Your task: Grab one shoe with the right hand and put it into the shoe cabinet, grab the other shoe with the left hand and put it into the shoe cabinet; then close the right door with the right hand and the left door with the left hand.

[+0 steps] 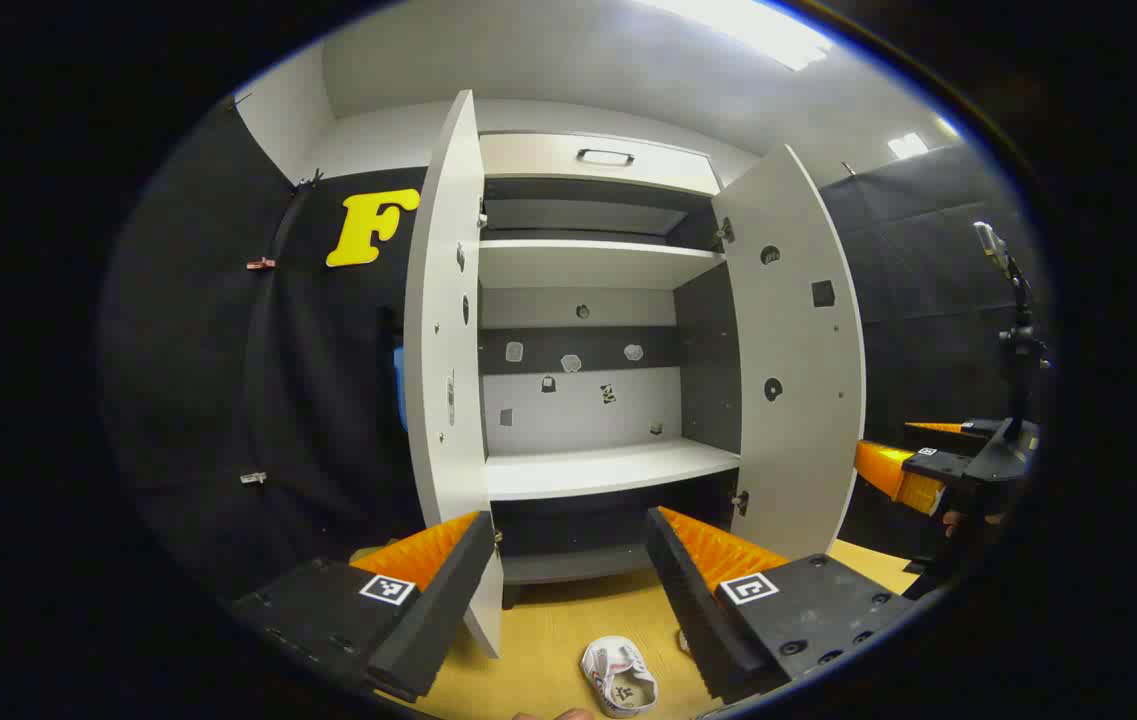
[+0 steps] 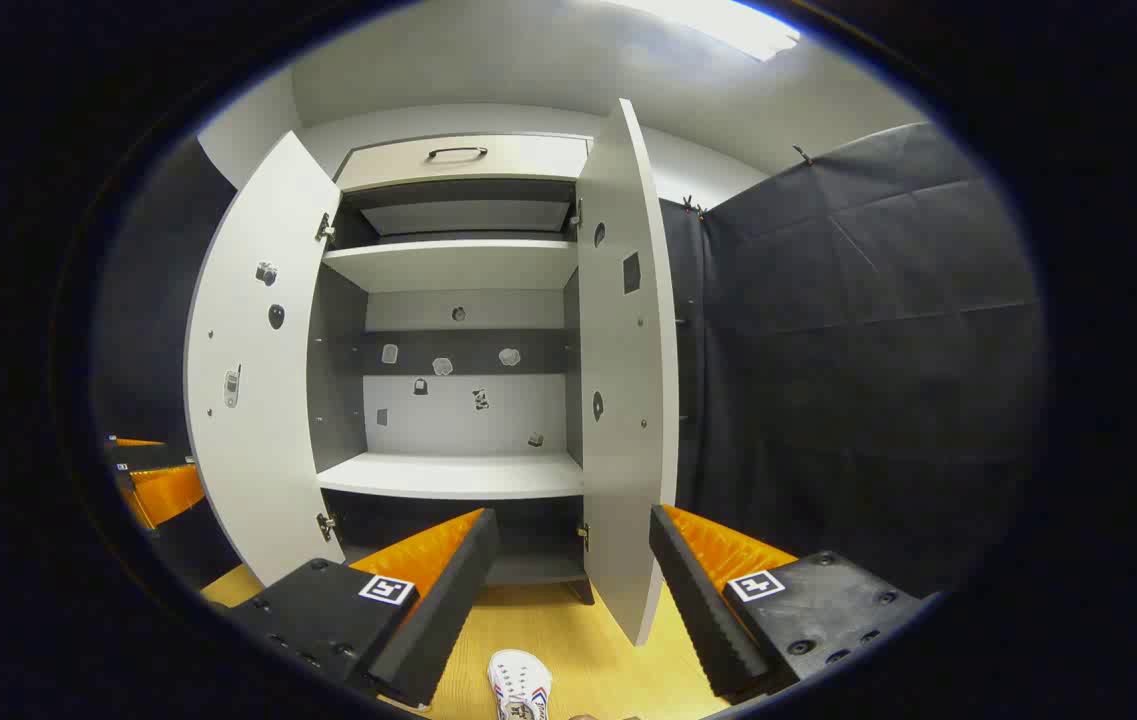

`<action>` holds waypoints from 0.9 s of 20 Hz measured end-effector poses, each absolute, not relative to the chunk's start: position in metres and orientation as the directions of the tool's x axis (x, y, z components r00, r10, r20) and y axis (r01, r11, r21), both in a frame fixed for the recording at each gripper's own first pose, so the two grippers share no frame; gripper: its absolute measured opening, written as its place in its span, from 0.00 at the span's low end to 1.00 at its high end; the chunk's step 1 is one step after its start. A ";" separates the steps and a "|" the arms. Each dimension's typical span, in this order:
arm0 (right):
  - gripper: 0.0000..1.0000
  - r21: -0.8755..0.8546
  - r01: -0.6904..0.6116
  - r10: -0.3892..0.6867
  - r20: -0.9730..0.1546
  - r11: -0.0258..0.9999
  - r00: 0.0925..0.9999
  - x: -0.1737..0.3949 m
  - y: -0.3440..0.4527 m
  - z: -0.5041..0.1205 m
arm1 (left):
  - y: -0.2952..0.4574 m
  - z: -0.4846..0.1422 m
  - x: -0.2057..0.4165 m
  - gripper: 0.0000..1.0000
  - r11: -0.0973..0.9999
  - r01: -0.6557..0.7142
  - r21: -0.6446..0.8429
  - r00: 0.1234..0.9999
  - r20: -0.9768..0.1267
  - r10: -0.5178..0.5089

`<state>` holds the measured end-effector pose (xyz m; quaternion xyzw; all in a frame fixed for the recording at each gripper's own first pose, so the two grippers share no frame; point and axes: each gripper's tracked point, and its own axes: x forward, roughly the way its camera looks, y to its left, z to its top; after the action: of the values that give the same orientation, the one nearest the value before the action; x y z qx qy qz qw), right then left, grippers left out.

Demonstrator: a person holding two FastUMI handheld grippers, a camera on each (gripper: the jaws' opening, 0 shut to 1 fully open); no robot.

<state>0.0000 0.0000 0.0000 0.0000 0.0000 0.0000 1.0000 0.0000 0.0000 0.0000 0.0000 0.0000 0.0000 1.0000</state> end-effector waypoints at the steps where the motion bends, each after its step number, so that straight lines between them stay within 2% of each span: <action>1: 0.98 -0.002 -0.001 0.001 -0.006 1.000 1.000 0.000 0.002 -0.003 | 0.000 0.001 0.000 0.95 1.000 -0.001 0.007 1.000 0.006 0.000; 14: 0.98 0.011 0.040 -0.040 -0.024 0.999 0.999 -0.005 -0.010 -0.007 | 0.002 -0.033 0.001 0.95 0.999 -0.013 -0.034 0.998 -0.061 0.011; 18: 0.98 0.021 0.065 -0.065 -0.016 0.998 0.998 -0.005 -0.020 -0.004 | -0.010 -0.037 0.001 0.95 0.999 0.021 -0.044 0.997 -0.068 -0.024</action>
<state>-0.0051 -0.0196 -0.0040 0.0107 0.0076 -0.0325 0.9994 0.0012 -0.0095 -0.0374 -0.0216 0.0342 -0.0111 0.9991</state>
